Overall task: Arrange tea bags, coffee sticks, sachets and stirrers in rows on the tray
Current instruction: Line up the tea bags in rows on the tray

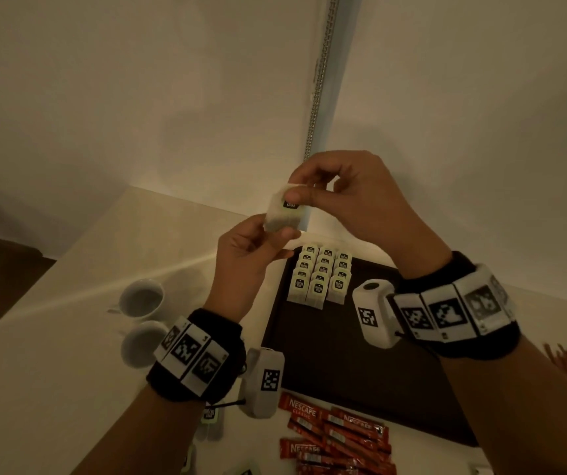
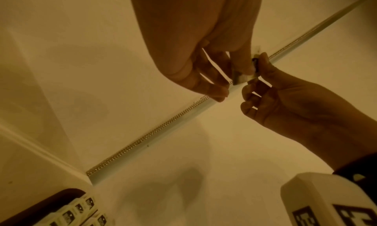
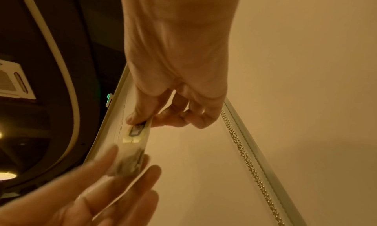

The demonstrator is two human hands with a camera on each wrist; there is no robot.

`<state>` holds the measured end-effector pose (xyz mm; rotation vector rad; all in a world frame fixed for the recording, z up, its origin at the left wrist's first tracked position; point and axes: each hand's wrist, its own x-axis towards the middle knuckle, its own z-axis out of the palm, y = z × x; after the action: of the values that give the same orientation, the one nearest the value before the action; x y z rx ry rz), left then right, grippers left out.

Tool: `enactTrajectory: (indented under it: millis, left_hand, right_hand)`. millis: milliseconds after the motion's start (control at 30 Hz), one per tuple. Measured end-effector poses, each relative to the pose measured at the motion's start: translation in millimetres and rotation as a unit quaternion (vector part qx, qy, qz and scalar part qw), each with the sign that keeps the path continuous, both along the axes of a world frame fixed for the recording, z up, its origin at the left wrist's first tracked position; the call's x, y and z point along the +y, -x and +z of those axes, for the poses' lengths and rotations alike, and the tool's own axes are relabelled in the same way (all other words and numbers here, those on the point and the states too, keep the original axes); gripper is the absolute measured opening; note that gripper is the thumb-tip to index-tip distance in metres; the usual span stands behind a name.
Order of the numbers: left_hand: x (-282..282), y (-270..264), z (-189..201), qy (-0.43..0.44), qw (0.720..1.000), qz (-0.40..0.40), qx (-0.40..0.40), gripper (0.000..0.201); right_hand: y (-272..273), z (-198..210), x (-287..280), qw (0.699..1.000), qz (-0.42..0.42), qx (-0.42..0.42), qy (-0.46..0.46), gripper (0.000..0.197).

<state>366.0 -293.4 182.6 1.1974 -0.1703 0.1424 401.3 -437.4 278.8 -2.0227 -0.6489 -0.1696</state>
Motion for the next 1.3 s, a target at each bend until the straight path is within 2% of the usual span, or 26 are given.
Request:
enactTrajectory:
  millis: [267, 367, 533, 733, 833, 933, 1033, 1200, 1300]
  left_hand:
    - [-11.0, 6.9, 0.5, 0.004, 0.996, -0.076, 0.037, 0.017]
    - [-14.7, 9.4, -0.7, 0.040, 0.994, -0.086, 0.062, 0.011]
    - [-17.1, 11.0, -3.5, 0.092, 0.989, -0.077, 0.087, 0.018]
    - [-18.2, 11.3, -8.0, 0.088, 0.989, -0.065, 0.102, 0.024]
    - [-13.8, 10.9, -12.4, 0.080, 0.989, -0.056, 0.115, 0.035]
    - [3.5, 15.0, -21.5, 0.027, 0.991, -0.043, 0.127, 0.036]
    - [30.5, 25.7, -36.1, -0.059, 0.988, -0.021, 0.139, 0.026]
    - [71.6, 57.6, -61.0, -0.153, 0.973, 0.006, 0.171, 0.018]
    - [90.7, 80.1, -75.4, -0.184, 0.962, 0.013, 0.201, 0.018]
  right_hand:
    - [4.5, 2.3, 5.5, 0.999, -0.035, 0.021, 0.033, 0.013]
    - [2.8, 2.9, 6.2, 0.998, -0.049, 0.023, 0.044, 0.011]
    - [1.7, -0.7, 4.5, 0.997, -0.058, 0.024, 0.043, 0.010]
    - [5.2, -8.0, 2.6, 0.998, -0.053, 0.034, 0.030, 0.011]
    - [3.5, -15.9, -4.3, 0.997, -0.052, 0.044, 0.023, 0.008]
    - [-2.0, -39.7, -23.7, 0.994, -0.075, 0.061, 0.056, 0.006]
    - [-7.3, -84.3, -51.6, 0.978, -0.099, 0.108, 0.148, 0.006]
    - [-5.8, -163.0, -85.1, 0.918, -0.119, 0.256, 0.278, 0.012]
    - [-6.9, -195.1, -91.2, 0.893, -0.098, 0.314, 0.306, 0.018]
